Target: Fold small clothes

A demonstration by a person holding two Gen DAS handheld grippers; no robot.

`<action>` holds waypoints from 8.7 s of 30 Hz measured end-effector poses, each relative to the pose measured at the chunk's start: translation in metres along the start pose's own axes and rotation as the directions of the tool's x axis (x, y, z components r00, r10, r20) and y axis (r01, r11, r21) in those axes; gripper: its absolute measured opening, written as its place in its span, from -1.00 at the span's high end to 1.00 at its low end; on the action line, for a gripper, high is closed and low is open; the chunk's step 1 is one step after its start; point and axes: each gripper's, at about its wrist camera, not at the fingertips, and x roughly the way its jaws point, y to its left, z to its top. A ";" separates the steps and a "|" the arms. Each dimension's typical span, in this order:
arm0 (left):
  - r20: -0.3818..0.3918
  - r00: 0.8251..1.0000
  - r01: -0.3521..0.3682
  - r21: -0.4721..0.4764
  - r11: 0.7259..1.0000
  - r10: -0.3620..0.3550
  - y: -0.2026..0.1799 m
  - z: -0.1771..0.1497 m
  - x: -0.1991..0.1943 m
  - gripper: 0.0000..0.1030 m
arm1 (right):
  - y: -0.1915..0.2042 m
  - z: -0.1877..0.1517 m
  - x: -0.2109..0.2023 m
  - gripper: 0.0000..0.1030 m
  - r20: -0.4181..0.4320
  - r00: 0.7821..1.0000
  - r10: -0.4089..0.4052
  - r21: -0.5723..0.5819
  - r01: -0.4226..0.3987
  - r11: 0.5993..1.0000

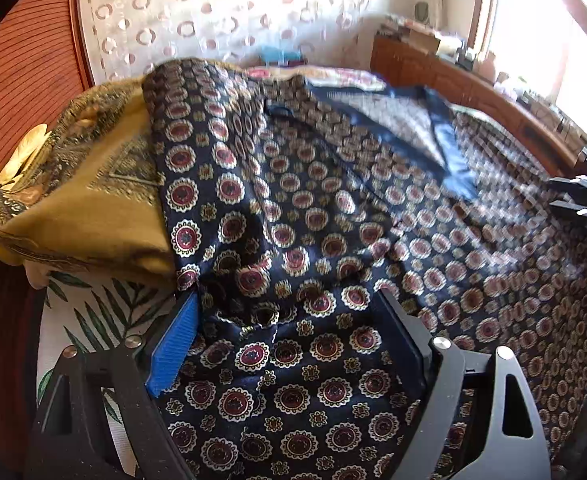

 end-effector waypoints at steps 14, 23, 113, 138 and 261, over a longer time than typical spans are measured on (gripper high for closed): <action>-0.029 1.000 0.003 0.039 0.999 -0.002 -0.009 0.002 0.009 -1.00 | -0.120 -0.103 -0.067 -0.44 -0.049 0.986 -0.160 0.261 0.168 0.951; -0.029 1.000 0.004 0.038 0.999 -0.003 -0.008 0.001 0.008 -1.00 | -0.127 -0.111 -0.070 0.36 -0.048 0.992 -0.118 0.264 0.126 0.956; -0.027 1.000 0.004 0.038 0.999 -0.003 -0.009 0.000 0.008 -1.00 | -0.041 0.024 0.041 0.90 -0.001 0.999 -0.039 0.050 0.039 0.998; 0.040 0.999 -0.029 0.005 1.000 0.029 0.001 0.000 -0.007 -1.00 | -0.047 0.012 0.036 0.11 0.002 0.998 -0.069 0.046 0.069 0.997; 0.268 0.962 -0.008 -0.187 0.982 0.059 0.082 -0.084 -0.121 0.94 | -0.046 -0.124 -0.084 0.96 0.115 0.993 0.016 0.124 -0.031 0.992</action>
